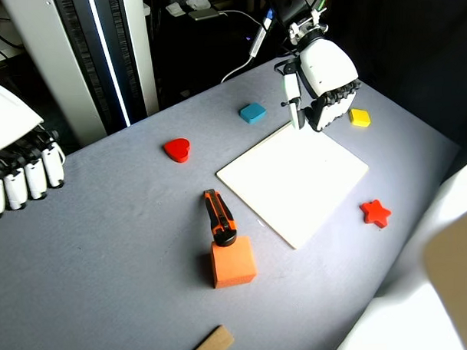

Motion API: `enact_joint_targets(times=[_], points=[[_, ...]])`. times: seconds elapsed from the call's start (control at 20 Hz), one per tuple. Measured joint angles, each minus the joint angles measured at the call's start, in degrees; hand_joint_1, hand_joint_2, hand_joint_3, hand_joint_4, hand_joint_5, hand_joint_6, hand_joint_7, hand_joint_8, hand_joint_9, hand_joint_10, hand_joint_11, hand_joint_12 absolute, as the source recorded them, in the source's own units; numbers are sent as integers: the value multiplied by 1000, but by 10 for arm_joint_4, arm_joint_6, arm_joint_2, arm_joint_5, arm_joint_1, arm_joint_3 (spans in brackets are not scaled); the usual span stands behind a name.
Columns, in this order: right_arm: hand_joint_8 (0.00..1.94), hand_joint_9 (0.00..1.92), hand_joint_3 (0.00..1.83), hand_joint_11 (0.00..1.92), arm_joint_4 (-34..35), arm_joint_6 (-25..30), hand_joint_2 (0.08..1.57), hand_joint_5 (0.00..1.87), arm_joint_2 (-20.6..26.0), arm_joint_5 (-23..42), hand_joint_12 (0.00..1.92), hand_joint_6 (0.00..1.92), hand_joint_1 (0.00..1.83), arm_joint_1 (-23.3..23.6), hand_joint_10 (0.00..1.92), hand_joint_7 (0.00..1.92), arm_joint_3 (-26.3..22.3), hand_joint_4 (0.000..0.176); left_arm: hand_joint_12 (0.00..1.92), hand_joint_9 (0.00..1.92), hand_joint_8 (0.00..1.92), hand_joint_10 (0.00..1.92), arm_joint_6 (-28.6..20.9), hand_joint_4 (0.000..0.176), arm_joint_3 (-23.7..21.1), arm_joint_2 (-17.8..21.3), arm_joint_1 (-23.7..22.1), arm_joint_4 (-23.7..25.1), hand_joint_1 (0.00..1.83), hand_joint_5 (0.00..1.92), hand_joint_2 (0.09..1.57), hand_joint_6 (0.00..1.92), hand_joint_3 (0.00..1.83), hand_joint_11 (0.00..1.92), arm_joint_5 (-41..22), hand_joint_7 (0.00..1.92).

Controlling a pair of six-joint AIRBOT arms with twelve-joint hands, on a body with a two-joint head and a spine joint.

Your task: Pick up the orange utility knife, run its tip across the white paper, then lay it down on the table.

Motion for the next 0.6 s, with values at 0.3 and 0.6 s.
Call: enact_joint_targets(times=[0.3,0.6], points=[[4,224,3,0,42,5,1190,84,-37,-25,700,3,157,15,66,208,0,0,725,211,2,27,0,31,-10,-16,15,-23,146,89,1381,8,8,0,-49,161],[0,121,0,0,17,-17,1128,1,-81,18,446,0,441,19,7,88,34,0,842,233,5,11,0,25,-15,-23,27,-36,197,113,1372,4,0,0,-56,203]])
